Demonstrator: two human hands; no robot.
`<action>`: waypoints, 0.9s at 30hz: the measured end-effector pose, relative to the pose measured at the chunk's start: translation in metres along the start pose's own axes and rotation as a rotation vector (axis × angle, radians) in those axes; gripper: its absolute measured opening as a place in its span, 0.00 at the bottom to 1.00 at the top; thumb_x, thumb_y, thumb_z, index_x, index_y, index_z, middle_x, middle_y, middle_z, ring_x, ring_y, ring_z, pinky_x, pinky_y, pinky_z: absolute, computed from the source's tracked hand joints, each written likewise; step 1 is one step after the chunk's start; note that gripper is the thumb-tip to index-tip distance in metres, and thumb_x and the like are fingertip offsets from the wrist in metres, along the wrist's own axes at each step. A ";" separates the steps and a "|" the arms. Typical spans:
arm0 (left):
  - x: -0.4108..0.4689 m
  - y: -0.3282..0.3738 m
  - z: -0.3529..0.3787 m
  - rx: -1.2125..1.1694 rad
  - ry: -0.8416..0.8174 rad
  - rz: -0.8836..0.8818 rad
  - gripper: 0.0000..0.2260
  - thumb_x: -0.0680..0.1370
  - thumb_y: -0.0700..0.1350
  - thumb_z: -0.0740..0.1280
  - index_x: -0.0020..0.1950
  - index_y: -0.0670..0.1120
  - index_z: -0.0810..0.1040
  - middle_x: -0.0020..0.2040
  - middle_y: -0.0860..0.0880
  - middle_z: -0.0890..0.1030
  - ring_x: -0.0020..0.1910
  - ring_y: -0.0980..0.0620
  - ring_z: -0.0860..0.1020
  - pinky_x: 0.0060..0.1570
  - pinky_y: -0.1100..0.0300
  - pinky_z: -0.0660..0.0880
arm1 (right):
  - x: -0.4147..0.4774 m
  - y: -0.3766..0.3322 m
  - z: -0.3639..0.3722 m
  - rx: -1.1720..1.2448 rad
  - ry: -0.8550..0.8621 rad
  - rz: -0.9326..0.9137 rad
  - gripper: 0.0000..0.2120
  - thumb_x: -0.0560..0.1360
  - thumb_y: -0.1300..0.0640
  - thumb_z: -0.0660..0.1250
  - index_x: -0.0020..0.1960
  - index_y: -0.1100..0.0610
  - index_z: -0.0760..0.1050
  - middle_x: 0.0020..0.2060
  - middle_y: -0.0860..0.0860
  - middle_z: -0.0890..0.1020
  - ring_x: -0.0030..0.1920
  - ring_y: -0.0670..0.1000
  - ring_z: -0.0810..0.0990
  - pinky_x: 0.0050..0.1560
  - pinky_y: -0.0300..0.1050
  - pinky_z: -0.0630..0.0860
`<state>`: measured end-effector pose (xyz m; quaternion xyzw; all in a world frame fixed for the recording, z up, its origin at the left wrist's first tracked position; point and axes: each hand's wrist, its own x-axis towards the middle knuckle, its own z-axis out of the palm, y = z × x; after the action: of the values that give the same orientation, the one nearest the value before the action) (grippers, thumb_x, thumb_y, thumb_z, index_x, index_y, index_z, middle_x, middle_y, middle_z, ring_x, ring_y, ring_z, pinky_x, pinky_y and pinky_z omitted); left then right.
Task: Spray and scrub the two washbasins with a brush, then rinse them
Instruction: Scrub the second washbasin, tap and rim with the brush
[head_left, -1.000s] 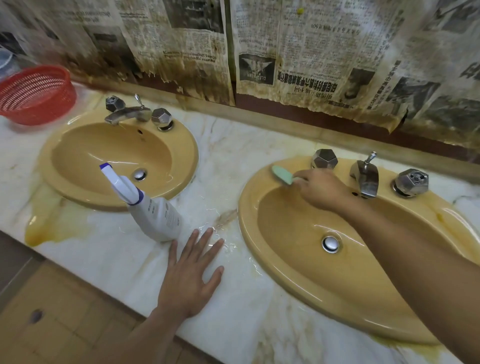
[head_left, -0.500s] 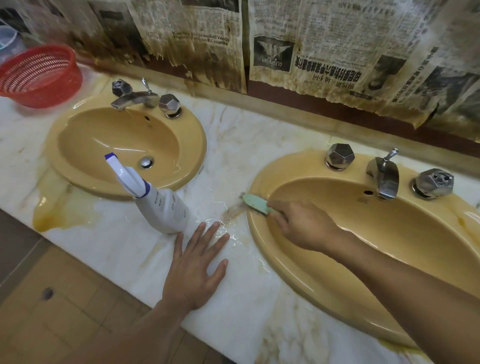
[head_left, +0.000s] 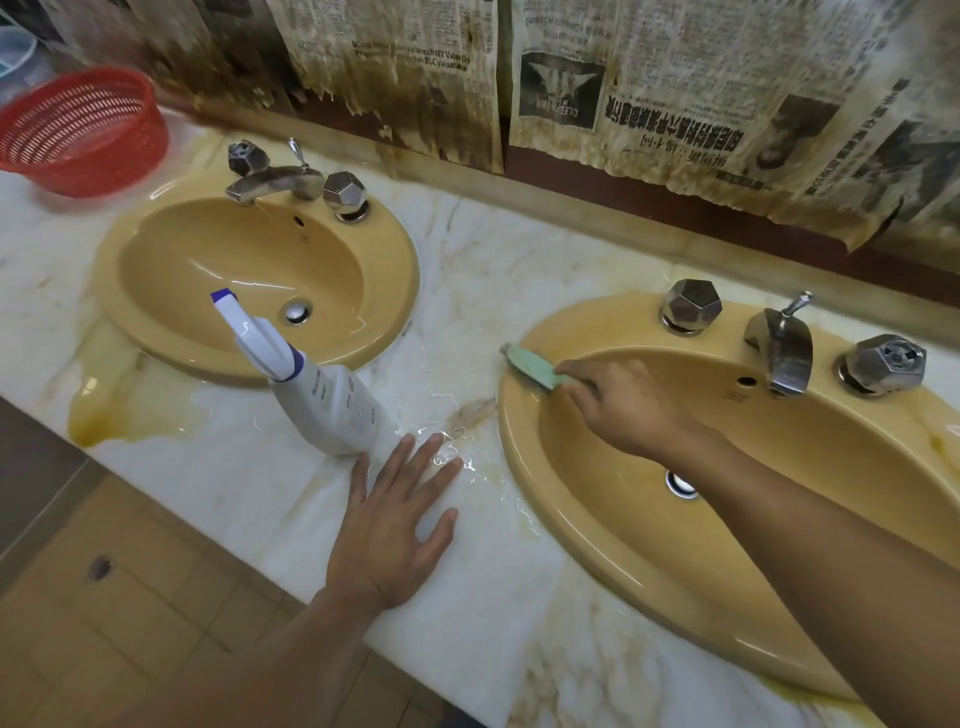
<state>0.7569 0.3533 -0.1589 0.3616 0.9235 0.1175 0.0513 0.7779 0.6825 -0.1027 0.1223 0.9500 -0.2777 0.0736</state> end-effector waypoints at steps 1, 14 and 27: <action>0.000 0.000 0.000 -0.002 0.003 0.000 0.24 0.83 0.59 0.55 0.80 0.60 0.65 0.83 0.59 0.55 0.83 0.53 0.51 0.78 0.36 0.53 | 0.002 0.002 0.002 0.005 0.025 0.010 0.17 0.83 0.43 0.55 0.68 0.39 0.73 0.51 0.48 0.84 0.56 0.58 0.78 0.50 0.55 0.78; 0.000 0.002 -0.001 0.010 -0.012 -0.011 0.24 0.83 0.59 0.55 0.81 0.61 0.64 0.84 0.60 0.54 0.83 0.54 0.50 0.78 0.36 0.54 | -0.004 -0.016 -0.011 0.008 -0.071 -0.037 0.20 0.78 0.41 0.54 0.66 0.40 0.75 0.55 0.46 0.83 0.59 0.56 0.78 0.55 0.56 0.77; 0.000 0.000 0.001 0.003 0.012 0.002 0.24 0.83 0.59 0.56 0.80 0.60 0.65 0.84 0.59 0.55 0.83 0.53 0.51 0.78 0.35 0.54 | 0.007 0.027 -0.034 0.085 0.296 0.358 0.16 0.82 0.50 0.59 0.67 0.45 0.78 0.56 0.58 0.83 0.55 0.62 0.75 0.47 0.51 0.72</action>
<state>0.7569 0.3537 -0.1599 0.3617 0.9237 0.1184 0.0452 0.7762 0.7247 -0.0898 0.3314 0.9010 -0.2790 -0.0237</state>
